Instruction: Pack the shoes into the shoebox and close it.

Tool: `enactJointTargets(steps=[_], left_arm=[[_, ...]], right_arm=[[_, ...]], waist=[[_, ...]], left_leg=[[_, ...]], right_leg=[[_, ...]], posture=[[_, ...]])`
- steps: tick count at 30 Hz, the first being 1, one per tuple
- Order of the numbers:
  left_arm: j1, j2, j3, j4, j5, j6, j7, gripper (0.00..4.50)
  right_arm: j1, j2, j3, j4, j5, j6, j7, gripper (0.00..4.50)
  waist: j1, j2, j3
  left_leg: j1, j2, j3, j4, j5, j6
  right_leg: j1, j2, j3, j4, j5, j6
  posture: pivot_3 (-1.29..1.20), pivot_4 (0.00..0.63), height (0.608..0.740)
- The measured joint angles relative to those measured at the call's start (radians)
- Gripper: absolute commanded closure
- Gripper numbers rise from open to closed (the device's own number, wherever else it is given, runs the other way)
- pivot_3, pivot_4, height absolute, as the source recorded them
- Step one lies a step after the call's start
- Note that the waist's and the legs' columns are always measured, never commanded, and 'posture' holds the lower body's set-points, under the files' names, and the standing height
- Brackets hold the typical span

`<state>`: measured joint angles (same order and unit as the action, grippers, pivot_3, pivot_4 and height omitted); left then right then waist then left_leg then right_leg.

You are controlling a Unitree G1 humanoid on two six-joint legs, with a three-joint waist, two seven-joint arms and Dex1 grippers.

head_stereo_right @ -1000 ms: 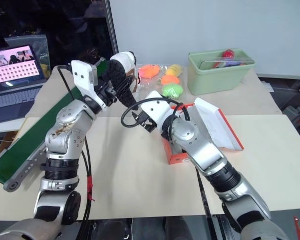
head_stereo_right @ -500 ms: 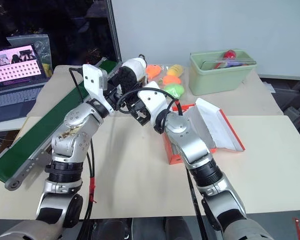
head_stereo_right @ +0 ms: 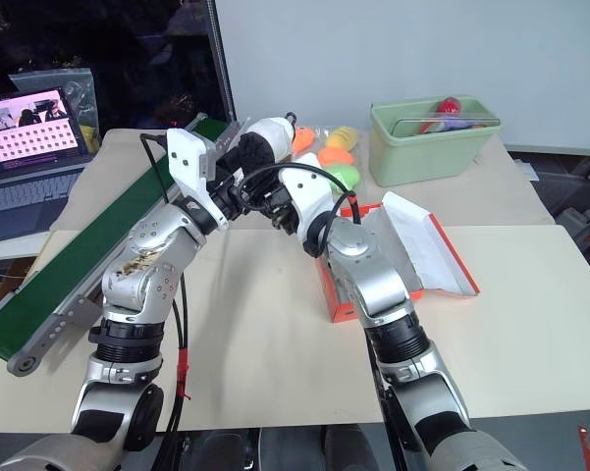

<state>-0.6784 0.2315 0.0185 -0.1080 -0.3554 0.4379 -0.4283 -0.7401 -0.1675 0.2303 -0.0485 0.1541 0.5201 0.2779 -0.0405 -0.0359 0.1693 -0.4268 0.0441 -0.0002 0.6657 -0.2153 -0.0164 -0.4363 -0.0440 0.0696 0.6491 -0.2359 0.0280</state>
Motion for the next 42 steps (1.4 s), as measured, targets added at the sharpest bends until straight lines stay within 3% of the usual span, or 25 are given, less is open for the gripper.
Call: enactJointTargets(steps=[3, 14, 15, 17, 30, 36, 42], left_arm=[[0.004, -0.001, -0.001, 0.000, 0.000, 0.000, -0.001, 0.86], [0.009, 0.005, -0.007, -0.004, 0.000, 0.025, -0.003, 0.86], [0.010, 0.007, -0.008, -0.004, 0.000, 0.025, -0.004, 0.33], [0.014, 0.007, -0.014, -0.004, 0.000, 0.027, -0.014, 0.04], [0.039, 0.038, 0.004, -0.091, -0.042, 0.087, -0.042, 0.04], [0.085, 0.090, 0.041, -0.127, -0.066, 0.115, -0.050, 0.04], [0.194, 0.244, -0.054, -0.157, -0.002, 0.017, -0.227, 0.04]], right_arm=[[0.000, 0.004, 0.000, 0.000, -0.004, 0.006, 0.002, 4.03], [0.011, 0.020, -0.007, 0.000, -0.016, 0.022, 0.000, 4.03], [0.011, 0.021, -0.008, 0.000, -0.016, 0.026, 0.000, 4.05], [0.011, 0.025, -0.025, -0.001, -0.016, 0.029, -0.011, 4.05], [0.008, 0.022, -0.125, 0.013, -0.030, 0.041, -0.066, 4.05], [-0.050, -0.083, -0.230, 0.045, 0.008, 0.129, -0.036, 4.05], [-0.267, -0.306, -0.354, 0.069, 0.222, 0.522, 0.161, 4.05]], waist=[[0.000, 0.000, 0.000], [-0.001, 0.000, 0.000], [-0.001, 0.000, 0.000], [-0.001, 0.000, 0.000], [-0.002, 0.000, 0.000], [0.000, 0.000, 0.000], [-0.002, 0.002, 0.001]], left_leg=[[0.000, 0.000, 0.000, 0.000, 0.000, 0.000], [0.000, 0.000, 0.000, 0.000, 0.000, 0.000], [0.000, 0.000, 0.000, 0.000, 0.000, 0.000], [0.000, 0.000, 0.000, 0.000, 0.000, 0.000], [0.000, 0.000, 0.000, 0.000, 0.000, 0.000], [0.000, 0.000, 0.000, 0.000, 0.000, 0.000], [0.001, 0.000, 0.001, -0.004, 0.000, 0.000]], right_leg=[[0.000, 0.000, 0.000, 0.000, 0.000, 0.000], [0.000, 0.000, 0.000, 0.000, 0.000, 0.000], [0.000, 0.000, 0.000, 0.000, 0.000, 0.000], [0.000, 0.000, 0.000, 0.000, 0.000, 0.000], [0.000, 0.000, 0.000, 0.001, 0.000, 0.000], [0.000, 0.000, 0.000, 0.000, 0.000, 0.000], [0.000, 0.000, 0.000, 0.000, 0.000, 0.000]], posture=[[0.00, 0.150, 0.729], [0.00, 0.150, 0.729], [0.00, 0.150, 0.729], [0.00, 0.150, 0.729], [0.00, 0.150, 0.729], [0.00, 0.150, 0.729], [0.00, 0.150, 0.729]])
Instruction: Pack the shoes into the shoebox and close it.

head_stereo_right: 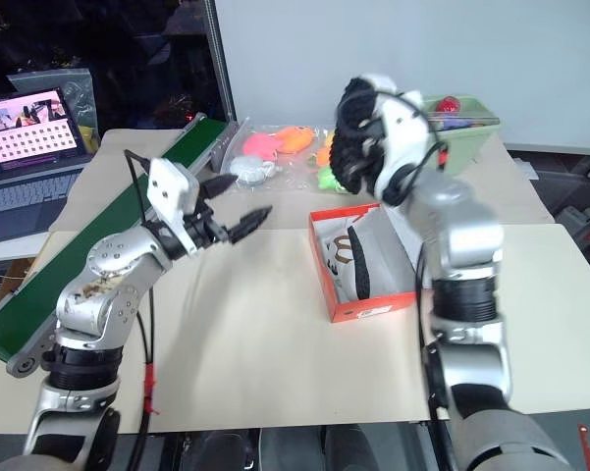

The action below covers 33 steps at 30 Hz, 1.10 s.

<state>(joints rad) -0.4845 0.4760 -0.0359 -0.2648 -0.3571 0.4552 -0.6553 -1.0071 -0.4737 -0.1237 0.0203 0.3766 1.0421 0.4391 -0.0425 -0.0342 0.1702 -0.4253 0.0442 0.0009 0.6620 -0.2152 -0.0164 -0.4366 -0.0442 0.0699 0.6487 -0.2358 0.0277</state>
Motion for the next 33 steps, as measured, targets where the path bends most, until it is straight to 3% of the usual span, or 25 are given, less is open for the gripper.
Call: enactJointTargets(steps=[3, 6, 9, 16, 25, 33], left_arm=[[0.019, 0.019, -0.033, -0.001, 0.001, -0.025, -0.068, 0.04], [0.019, 0.011, -0.035, -0.001, 0.003, -0.047, -0.079, 0.04], [0.019, -0.001, -0.049, -0.001, 0.008, -0.062, -0.078, 0.04], [0.046, -0.020, -0.062, -0.010, 0.024, -0.064, -0.063, 0.04], [0.056, -0.019, -0.062, -0.042, 0.024, -0.060, -0.047, 0.04], [0.081, -0.014, -0.056, -0.087, 0.024, -0.034, -0.016, 0.04]], right_arm=[[-0.127, -0.091, 0.001, 0.087, 0.090, 0.260, 0.098, 4.05], [-0.189, -0.114, 0.026, 0.221, 0.139, 0.445, 0.156, 4.05], [-0.193, -0.142, 0.113, 0.330, 0.148, 0.505, 0.213, 4.05], [-0.192, -0.187, 0.324, 0.520, 0.083, 0.398, 0.356, 4.05], [-0.199, -0.261, 0.574, 0.619, -0.065, 0.186, 0.617, 4.05], [-0.199, -0.237, 0.696, 0.685, -0.180, 0.075, 0.775, 4.05]], waist=[[0.001, 0.000, 0.000], [-0.001, 0.000, 0.000], [0.000, 0.000, 0.000], [0.000, 0.000, 0.000], [-0.001, 0.000, 0.000], [-0.001, 0.000, 0.000]], left_leg=[[0.001, 0.000, 0.000, 0.000, 0.000, 0.000], [0.002, 0.000, 0.001, 0.000, 0.000, 0.000], [0.001, 0.000, 0.001, 0.000, 0.000, 0.000], [-0.001, 0.000, 0.001, 0.000, 0.000, 0.000], [0.000, 0.000, 0.001, 0.000, 0.000, 0.000], [0.000, 0.000, 0.001, 0.000, 0.000, 0.000]], right_leg=[[0.001, 0.000, 0.000, -0.001, 0.000, 0.000], [0.002, 0.000, 0.001, -0.001, 0.000, 0.000], [0.001, 0.000, 0.001, -0.001, 0.000, 0.000], [0.000, 0.000, 0.001, -0.001, 0.000, 0.000], [-0.001, 0.000, 0.001, -0.001, 0.000, 0.000], [-0.001, 0.000, 0.001, 0.000, 0.000, 0.000]], posture=[[0.00, 0.150, 0.729], [0.00, 0.150, 0.729], [0.00, 0.150, 0.729], [0.00, 0.150, 0.729], [0.00, 0.150, 0.729], [0.00, 0.150, 0.729]])
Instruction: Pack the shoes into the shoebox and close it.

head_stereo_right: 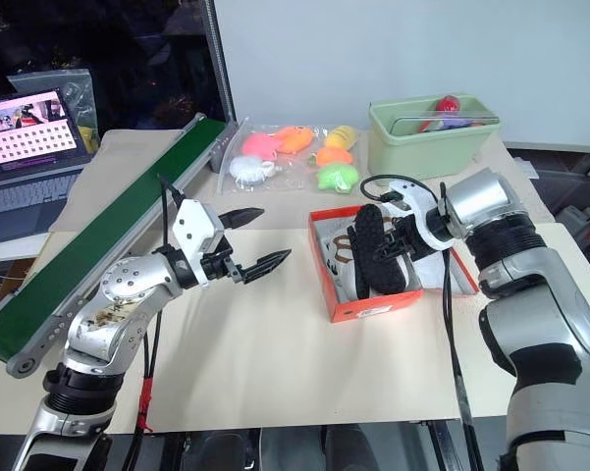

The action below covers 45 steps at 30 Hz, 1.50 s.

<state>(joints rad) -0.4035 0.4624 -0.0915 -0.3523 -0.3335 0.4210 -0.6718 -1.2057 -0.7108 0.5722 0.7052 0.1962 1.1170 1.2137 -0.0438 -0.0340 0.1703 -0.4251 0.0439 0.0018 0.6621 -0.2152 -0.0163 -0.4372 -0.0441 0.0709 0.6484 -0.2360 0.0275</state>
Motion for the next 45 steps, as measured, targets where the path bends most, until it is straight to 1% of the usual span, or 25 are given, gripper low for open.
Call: enactJointTargets(steps=[7, 12, 14, 17, 21, 26, 33, 37, 41, 44, 45], left_arm=[[0.021, 0.005, 0.022, -0.032, -0.001, 0.032, 0.025, 0.04], [0.029, 0.004, 0.030, -0.069, -0.006, 0.054, 0.039, 0.04], [0.037, 0.005, 0.033, -0.090, -0.012, 0.071, 0.045, 0.04], [0.060, 0.014, 0.041, -0.111, -0.022, 0.088, 0.051, 0.04], [0.063, 0.018, 0.052, -0.121, -0.022, 0.107, 0.063, 0.04], [0.063, 0.016, 0.052, -0.125, -0.023, 0.111, 0.073, 0.04], [0.060, 0.016, 0.053, -0.126, -0.025, 0.126, 0.075, 0.04], [0.061, 0.018, 0.053, -0.150, -0.034, 0.150, 0.075, 0.04], [0.066, 0.025, 0.058, -0.172, -0.046, 0.167, 0.076, 0.04], [0.068, 0.027, 0.058, -0.189, -0.056, 0.176, 0.081, 0.04], [0.069, 0.028, 0.059, -0.194, -0.058, 0.182, 0.083, 0.04]], right_arm=[[-0.008, 0.078, 0.006, 0.130, -0.078, -0.130, 0.049, 4.05], [-0.026, 0.127, 0.006, 0.227, -0.145, -0.236, 0.077, 4.05], [-0.029, 0.133, 0.008, 0.256, -0.176, -0.284, 0.102, 4.05], [-0.037, 0.133, 0.009, 0.296, -0.217, -0.332, 0.135, 4.05], [-0.051, 0.129, 0.007, 0.362, -0.280, -0.394, 0.132, 4.05], [-0.050, 0.138, -0.015, 0.435, -0.330, -0.437, 0.121, 4.05], [-0.049, 0.184, -0.058, 0.474, -0.371, -0.428, 0.111, 4.05], [-0.064, 0.225, -0.123, 0.534, -0.371, -0.384, 0.029, 4.05], [-0.069, 0.260, -0.203, 0.569, -0.369, -0.383, -0.109, 4.05], [-0.052, 0.280, -0.256, 0.586, -0.370, -0.417, -0.235, 4.05], [-0.048, 0.280, -0.263, 0.589, -0.370, -0.429, -0.251, 4.05]], waist=[[0.001, 0.000, 0.000], [-0.002, 0.000, 0.000], [-0.001, 0.000, -0.001], [0.001, 0.000, -0.001], [0.005, 0.000, -0.001], [0.005, 0.000, -0.001], [0.000, -0.001, -0.003], [-0.008, -0.003, -0.004], [-0.026, -0.007, -0.006], [-0.030, -0.008, -0.007], [-0.029, -0.008, -0.007]], left_leg=[[0.004, 0.000, 0.000, 0.001, 0.000, 0.000], [0.015, 0.000, 0.000, 0.001, 0.000, 0.000], [0.018, 0.000, 0.000, 0.001, 0.000, 0.000], [0.019, 0.000, 0.000, 0.001, 0.000, 0.000], [0.017, 0.000, 0.000, 0.001, 0.000, 0.000], [0.016, 0.000, 0.000, 0.001, 0.000, 0.000], [0.021, 0.000, 0.000, 0.001, 0.000, 0.000], [0.026, 0.001, -0.001, 0.000, 0.000, 0.000], [0.037, 0.001, 0.000, -0.001, 0.000, -0.001], [0.042, 0.000, 0.000, -0.001, 0.000, -0.001], [0.044, 0.000, -0.001, -0.001, 0.000, -0.001]], right_leg=[[0.004, 0.000, 0.000, 0.000, 0.000, 0.000], [0.016, 0.000, -0.001, -0.001, 0.000, 0.000], [0.018, 0.000, 0.000, -0.001, 0.000, 0.000], [0.018, 0.000, -0.001, 0.000, 0.000, 0.000], [0.018, 0.000, -0.001, -0.001, 0.000, 0.000], [0.017, 0.000, 0.000, -0.001, 0.000, 0.000], [0.022, 0.000, -0.001, -0.001, 0.000, 0.000], [0.027, 0.001, -0.001, -0.001, 0.000, 0.000], [0.037, 0.001, -0.001, -0.002, -0.001, 0.000], [0.043, 0.001, 0.000, -0.003, -0.005, 0.006], [0.045, 0.001, 0.000, -0.003, -0.005, 0.007]], posture=[[0.00, 0.150, 0.729], [0.00, 0.150, 0.729], [0.00, 0.150, 0.729], [0.00, 0.150, 0.729], [0.00, 0.150, 0.729], [0.00, 0.150, 0.729], [0.00, 0.150, 0.729], [0.00, 0.150, 0.729], [0.00, 0.150, 0.729], [0.00, 0.150, 0.729], [0.00, 0.150, 0.729]])
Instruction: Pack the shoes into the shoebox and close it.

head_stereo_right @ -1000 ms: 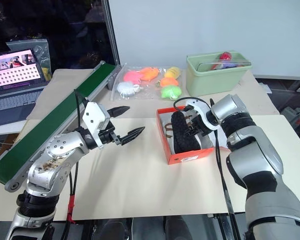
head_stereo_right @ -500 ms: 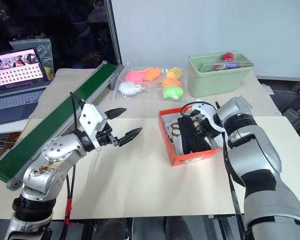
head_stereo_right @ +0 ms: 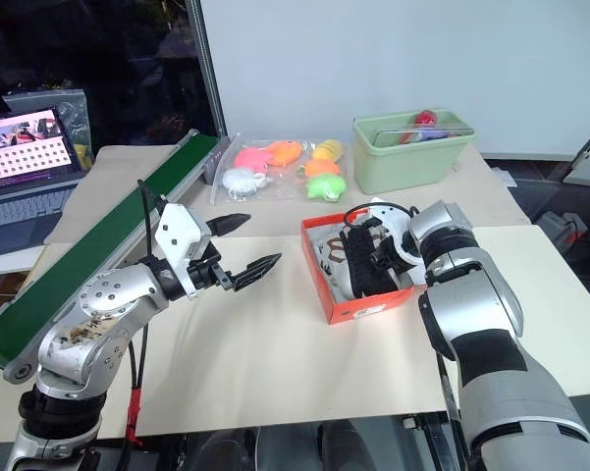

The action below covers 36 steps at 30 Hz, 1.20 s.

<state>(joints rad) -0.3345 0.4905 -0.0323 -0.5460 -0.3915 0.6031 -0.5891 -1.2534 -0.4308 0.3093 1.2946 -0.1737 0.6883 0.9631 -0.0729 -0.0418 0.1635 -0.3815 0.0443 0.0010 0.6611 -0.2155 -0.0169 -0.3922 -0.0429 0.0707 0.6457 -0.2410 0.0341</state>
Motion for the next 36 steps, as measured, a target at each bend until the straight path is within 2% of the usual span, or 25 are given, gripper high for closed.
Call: enactJointTargets(steps=[4, 15, 17, 18, 22, 25, 27, 31, 36], left_arm=[[0.002, 0.008, 0.008, -0.012, -0.003, 0.012, 0.009, 0.04], [-0.016, 0.000, 0.004, 0.002, -0.001, 0.005, 0.008, 0.04], [-0.024, -0.002, -0.002, 0.019, 0.001, 0.003, 0.007, 0.00], [-0.028, -0.004, -0.004, 0.028, 0.002, -0.002, 0.007, 0.00], [-0.052, -0.008, -0.008, 0.060, 0.012, -0.035, 0.003, 0.00], [-0.054, -0.015, -0.011, 0.074, 0.015, -0.046, 0.001, 0.00], [-0.055, -0.021, -0.017, 0.084, 0.018, -0.060, -0.003, 0.00], [-0.072, -0.025, -0.024, 0.116, 0.028, -0.079, -0.017, 0.00], [-0.102, -0.037, -0.033, 0.136, 0.034, -0.102, -0.036, 0.00]], right_arm=[[0.005, -0.003, -0.006, 0.002, -0.013, -0.016, 0.021, 4.05], [0.003, 0.019, -0.122, 0.015, 0.000, 0.047, -0.098, 4.05], [0.003, 0.020, -0.132, 0.016, 0.001, 0.047, -0.104, 3.11], [0.003, 0.021, -0.141, 0.016, 0.002, 0.047, -0.117, 2.97], [0.003, 0.034, -0.187, 0.022, 0.019, 0.044, -0.170, 1.46], [-0.001, 0.036, -0.207, 0.024, 0.026, 0.043, -0.194, 0.60], [-0.004, 0.027, -0.208, 0.027, 0.025, 0.035, -0.217, 0.60], [-0.038, -0.014, -0.255, 0.034, 0.048, 0.032, -0.239, 0.60], [-0.120, -0.084, -0.289, -0.006, 0.080, 0.043, -0.195, 0.60]], waist=[[0.001, -0.001, 0.000], [-0.002, -0.006, -0.004], [-0.005, -0.006, -0.004], [-0.006, -0.006, -0.004], [-0.012, -0.005, -0.003], [-0.009, -0.004, -0.003], [-0.002, -0.003, -0.002], [0.007, 0.005, 0.003], [0.012, 0.011, 0.008]], left_leg=[[0.003, 0.000, 0.000, 0.000, 0.000, 0.000], [0.003, 0.000, 0.000, 0.000, 0.000, 0.000], [0.003, 0.000, 0.000, 0.000, 0.000, 0.000], [0.002, 0.000, 0.000, 0.000, 0.000, 0.000], [-0.002, 0.000, 0.000, 0.000, 0.000, 0.000], [-0.008, 0.000, 0.000, 0.000, 0.000, 0.000], [-0.016, 0.000, 0.000, 0.000, 0.000, 0.000], [-0.035, -0.001, 0.000, 0.000, 0.000, 0.000], [-0.039, -0.001, 0.000, -0.003, 0.000, 0.001]], right_leg=[[0.004, 0.000, 0.000, -0.002, 0.000, 0.001], [0.004, 0.000, 0.000, -0.004, 0.000, 0.000], [0.003, 0.000, 0.000, -0.004, 0.000, 0.000], [0.003, 0.000, 0.000, -0.004, 0.000, 0.000], [-0.001, 0.000, 0.001, -0.004, 0.000, 0.000], [-0.007, 0.000, 0.001, -0.004, 0.000, 0.000], [-0.015, 0.000, 0.001, -0.003, 0.004, -0.006], [-0.034, -0.001, 0.002, -0.001, 0.005, -0.006], [-0.037, -0.001, 0.001, 0.000, 0.005, -0.006]], posture=[[0.00, 0.150, 0.729], [0.00, 0.150, 0.729], [0.00, 0.150, 0.729], [0.00, 0.150, 0.729], [0.00, 0.150, 0.729], [0.00, 0.150, 0.729], [0.00, 0.150, 0.729], [0.00, 0.150, 0.729], [0.00, 0.150, 0.729]])
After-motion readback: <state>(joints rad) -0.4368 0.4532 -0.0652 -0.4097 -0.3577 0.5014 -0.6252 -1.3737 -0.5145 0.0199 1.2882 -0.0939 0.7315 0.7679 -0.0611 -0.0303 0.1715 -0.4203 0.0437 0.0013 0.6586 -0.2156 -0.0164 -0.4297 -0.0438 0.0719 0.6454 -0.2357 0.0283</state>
